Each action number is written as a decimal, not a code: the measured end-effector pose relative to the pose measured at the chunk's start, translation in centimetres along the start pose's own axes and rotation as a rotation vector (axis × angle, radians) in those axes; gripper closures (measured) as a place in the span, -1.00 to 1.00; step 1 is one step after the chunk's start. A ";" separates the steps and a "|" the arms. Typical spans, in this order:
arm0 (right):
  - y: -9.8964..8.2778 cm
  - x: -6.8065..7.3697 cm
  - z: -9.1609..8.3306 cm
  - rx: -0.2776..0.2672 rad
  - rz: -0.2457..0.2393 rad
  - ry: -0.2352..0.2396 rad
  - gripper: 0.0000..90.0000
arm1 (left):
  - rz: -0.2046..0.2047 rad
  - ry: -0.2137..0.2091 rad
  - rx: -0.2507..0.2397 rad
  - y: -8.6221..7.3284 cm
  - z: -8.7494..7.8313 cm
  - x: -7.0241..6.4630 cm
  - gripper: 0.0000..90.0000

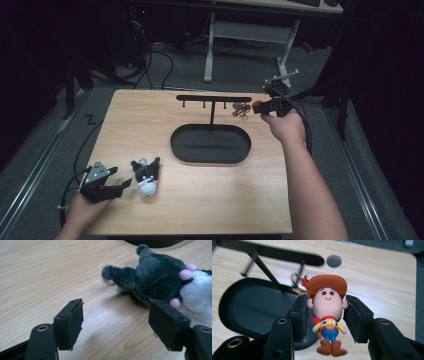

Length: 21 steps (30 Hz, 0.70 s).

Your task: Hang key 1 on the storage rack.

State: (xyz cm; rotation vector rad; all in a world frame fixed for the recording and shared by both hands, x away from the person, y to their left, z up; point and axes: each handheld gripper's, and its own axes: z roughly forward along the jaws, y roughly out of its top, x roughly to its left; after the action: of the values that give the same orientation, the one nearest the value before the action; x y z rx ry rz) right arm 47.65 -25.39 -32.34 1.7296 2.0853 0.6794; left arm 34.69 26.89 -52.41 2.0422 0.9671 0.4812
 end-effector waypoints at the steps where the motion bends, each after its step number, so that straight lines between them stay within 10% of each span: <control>1: -0.8 -0.5 0.6 0.012 0.015 -0.004 0.22 | 0.001 0.000 0.001 0.0 0.0 0.0 -0.37; 21: -4.3 -0.5 4.9 0.053 0.027 0.040 0.22 | 0.009 -0.003 0.016 0.0 0.3 -0.2 -0.37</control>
State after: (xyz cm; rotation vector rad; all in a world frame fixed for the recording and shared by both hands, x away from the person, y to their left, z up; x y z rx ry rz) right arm 46.93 -25.79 -38.86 1.7894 2.1287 0.6785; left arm 34.75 26.57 -52.55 2.0613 0.9636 0.4764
